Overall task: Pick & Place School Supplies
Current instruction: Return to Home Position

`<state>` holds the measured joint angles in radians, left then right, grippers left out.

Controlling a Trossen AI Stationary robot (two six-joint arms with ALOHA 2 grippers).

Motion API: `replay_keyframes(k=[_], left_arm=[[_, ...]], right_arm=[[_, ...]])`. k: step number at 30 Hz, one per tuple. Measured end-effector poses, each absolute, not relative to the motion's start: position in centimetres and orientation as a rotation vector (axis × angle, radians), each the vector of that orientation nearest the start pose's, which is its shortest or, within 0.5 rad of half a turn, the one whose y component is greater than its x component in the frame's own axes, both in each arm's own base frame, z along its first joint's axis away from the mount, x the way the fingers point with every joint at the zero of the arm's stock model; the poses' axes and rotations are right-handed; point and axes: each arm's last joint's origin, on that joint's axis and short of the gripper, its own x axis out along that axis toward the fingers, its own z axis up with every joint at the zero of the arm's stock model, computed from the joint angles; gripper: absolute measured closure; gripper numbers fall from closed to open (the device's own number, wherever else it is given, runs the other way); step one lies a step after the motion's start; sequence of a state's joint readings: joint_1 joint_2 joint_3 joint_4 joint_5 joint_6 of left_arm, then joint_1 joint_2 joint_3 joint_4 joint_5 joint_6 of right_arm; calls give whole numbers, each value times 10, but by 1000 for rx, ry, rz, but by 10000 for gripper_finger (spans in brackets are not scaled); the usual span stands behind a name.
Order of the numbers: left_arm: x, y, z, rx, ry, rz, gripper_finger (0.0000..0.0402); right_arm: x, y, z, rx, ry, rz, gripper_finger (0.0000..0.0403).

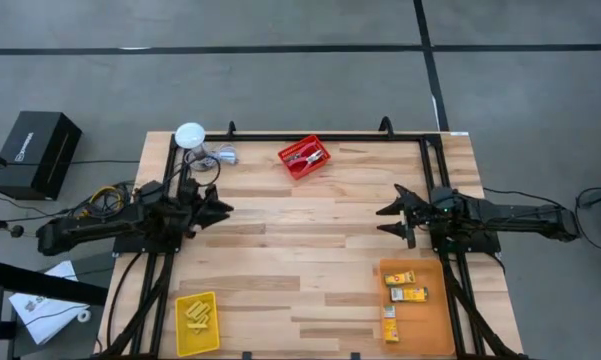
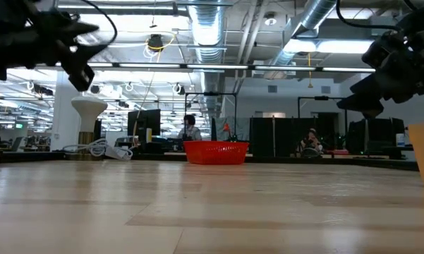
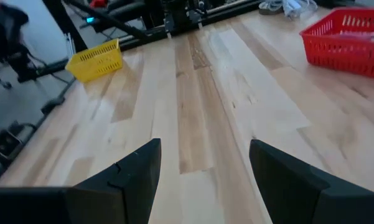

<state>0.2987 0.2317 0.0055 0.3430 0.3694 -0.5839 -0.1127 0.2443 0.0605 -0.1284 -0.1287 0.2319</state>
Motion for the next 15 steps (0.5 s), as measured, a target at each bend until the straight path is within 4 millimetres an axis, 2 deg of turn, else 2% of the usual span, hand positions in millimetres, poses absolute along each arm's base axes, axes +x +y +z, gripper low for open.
replay_keyframes(k=[6, 15], left_arm=[[106, 13, 183, -535, -109, -191, 266], [106, 5, 185, -534, -106, -261, 266]], right_arm=[[107, -8, 152, 381, 305, -36, 168], [107, -8, 152, 383, 306, -37, 168]])
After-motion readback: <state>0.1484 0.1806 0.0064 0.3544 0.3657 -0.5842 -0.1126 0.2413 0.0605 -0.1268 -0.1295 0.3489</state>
